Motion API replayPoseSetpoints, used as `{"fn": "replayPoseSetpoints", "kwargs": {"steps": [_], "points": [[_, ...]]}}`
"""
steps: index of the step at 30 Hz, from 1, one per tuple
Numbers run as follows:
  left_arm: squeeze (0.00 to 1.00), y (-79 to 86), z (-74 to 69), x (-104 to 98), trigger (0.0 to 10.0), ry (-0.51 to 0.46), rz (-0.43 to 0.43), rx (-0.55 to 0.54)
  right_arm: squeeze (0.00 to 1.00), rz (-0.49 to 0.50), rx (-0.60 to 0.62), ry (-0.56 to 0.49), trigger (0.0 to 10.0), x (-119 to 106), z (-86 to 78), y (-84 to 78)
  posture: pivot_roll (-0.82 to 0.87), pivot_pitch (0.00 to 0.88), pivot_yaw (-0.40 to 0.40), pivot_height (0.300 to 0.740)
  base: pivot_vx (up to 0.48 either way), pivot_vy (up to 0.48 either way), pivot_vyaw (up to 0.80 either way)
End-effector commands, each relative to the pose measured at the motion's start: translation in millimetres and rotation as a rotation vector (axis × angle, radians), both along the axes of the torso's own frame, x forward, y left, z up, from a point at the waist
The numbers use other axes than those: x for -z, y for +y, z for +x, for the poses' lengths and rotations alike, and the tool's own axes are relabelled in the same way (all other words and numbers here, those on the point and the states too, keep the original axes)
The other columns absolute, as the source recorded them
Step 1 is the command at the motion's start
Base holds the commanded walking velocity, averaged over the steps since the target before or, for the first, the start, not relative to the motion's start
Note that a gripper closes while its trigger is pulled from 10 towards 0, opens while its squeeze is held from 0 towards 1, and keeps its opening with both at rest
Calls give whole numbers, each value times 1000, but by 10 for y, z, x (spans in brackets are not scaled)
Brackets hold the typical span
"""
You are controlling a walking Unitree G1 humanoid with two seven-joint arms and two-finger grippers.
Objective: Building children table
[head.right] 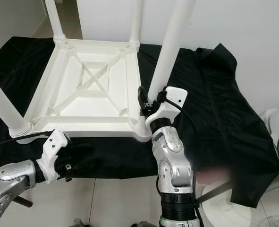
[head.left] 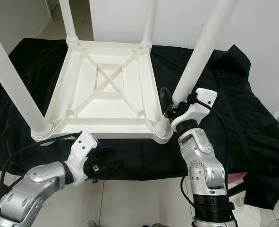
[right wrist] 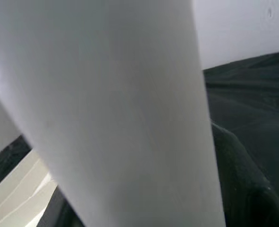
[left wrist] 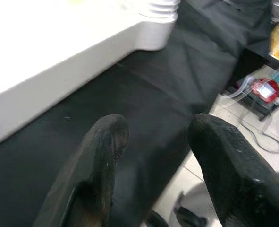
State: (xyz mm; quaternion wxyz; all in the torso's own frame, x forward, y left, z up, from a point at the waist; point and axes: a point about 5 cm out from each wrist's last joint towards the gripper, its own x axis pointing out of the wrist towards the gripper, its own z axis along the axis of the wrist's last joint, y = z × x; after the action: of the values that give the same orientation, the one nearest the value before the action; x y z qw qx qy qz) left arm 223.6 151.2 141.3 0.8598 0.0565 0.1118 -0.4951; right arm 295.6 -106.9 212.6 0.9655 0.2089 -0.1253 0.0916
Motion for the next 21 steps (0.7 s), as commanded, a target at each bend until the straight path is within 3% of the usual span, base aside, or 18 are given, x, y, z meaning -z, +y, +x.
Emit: {"fn": "replayPoseSetpoints", "kwargs": {"steps": [1, 6, 13, 19, 20, 21], "points": [[0, -47, -108, 38, 10000, 47, -5, 109, 0, 223, -55, 16, 10000, -14, -38, 56, 17, 110, -53, 740, 0, 0, 0], [0, -48, -96, 62, 10000, 53, -3, 88, 0, 268, -66, 22, 10000, -17, -44, 46, 17, 110, -52, 740, 0, 0, 0], [0, 72, 23, 164, 10000, 56, 38, -42, 0, 378, -109, 37, 10000, -20, -66, 30, 20, 110, -51, 740, 0, 0, 0], [0, 189, 296, 194, 10000, 5, 67, -323, 0, 491, -140, 69, 10000, 25, -76, -22, 23, 110, -51, 740, 0, 0, 0], [0, 189, 296, 194, 10000, 5, 67, -323, 0, 491, -140, 69, 10000, 25, -76, -22, 23, 110, -51, 740, 0, 0, 0], [0, 234, 411, 146, 10000, -35, 52, -438, 0, 517, -143, 74, 10000, 41, -80, -48, 22, 109, -49, 740, 0, 0, 0]]}}
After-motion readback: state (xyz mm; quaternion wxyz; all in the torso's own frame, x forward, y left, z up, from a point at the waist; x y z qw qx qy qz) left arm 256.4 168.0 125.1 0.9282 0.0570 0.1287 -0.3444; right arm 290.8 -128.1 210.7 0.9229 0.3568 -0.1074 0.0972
